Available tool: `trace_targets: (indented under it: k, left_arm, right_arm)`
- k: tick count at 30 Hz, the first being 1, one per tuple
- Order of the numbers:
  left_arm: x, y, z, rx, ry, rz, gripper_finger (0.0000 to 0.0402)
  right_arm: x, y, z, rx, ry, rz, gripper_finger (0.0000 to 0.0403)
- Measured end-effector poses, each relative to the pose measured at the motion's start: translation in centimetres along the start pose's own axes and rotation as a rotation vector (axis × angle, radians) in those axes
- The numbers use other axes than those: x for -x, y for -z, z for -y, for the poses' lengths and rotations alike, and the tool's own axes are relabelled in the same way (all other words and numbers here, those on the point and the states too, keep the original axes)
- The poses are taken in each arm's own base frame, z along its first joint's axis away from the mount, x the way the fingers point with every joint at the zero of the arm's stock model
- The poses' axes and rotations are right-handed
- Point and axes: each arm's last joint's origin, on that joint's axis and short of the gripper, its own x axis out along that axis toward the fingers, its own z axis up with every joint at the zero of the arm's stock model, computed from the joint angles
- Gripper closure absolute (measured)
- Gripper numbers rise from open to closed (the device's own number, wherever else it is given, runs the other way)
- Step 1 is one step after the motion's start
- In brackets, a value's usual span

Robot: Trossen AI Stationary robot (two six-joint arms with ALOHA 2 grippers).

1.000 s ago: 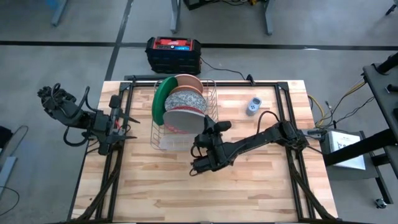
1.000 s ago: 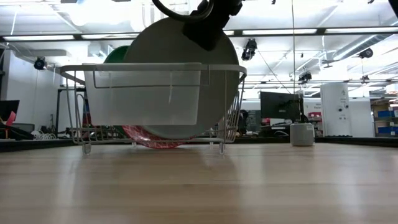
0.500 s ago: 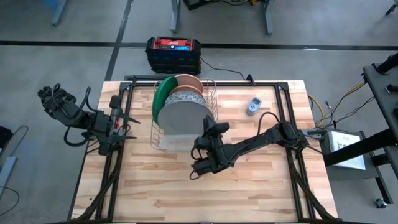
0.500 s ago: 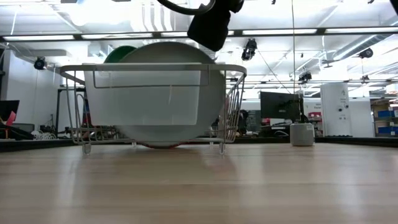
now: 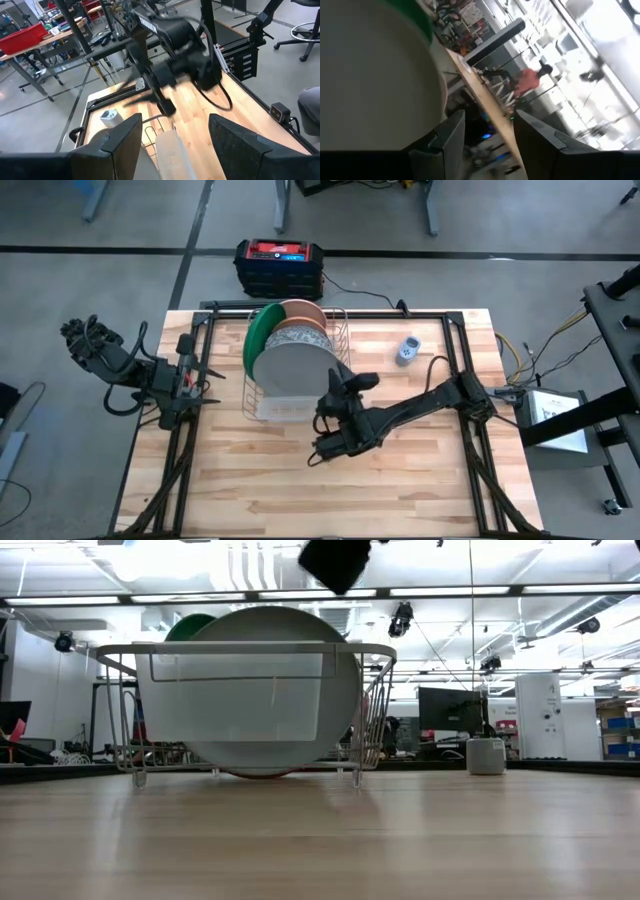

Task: Sort dishes
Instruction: Put the gray plate in the dish rack

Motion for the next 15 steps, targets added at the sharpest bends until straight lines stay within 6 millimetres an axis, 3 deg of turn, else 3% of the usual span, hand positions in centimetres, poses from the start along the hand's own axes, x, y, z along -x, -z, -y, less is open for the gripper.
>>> trace_targets:
  k: [6,10,15]
  left_arm:
    - [0.0,0.1,0.0,0.001,0.002,-0.012,0.0183]
    - [-0.2,0.2,0.1,-0.006,0.003,-0.025,0.0183]
    - [-1.1,0.3,0.6,-0.024,0.008,-0.055,0.0183]
  right_arm:
    - [-0.2,-0.5,4.5,-0.279,-0.001,-0.007,0.0244]
    - [-1.7,-0.2,8.1,-0.447,-0.054,-0.091,0.0250]
    - [-4.7,0.4,10.0,-0.436,-0.205,-0.256,0.0251]
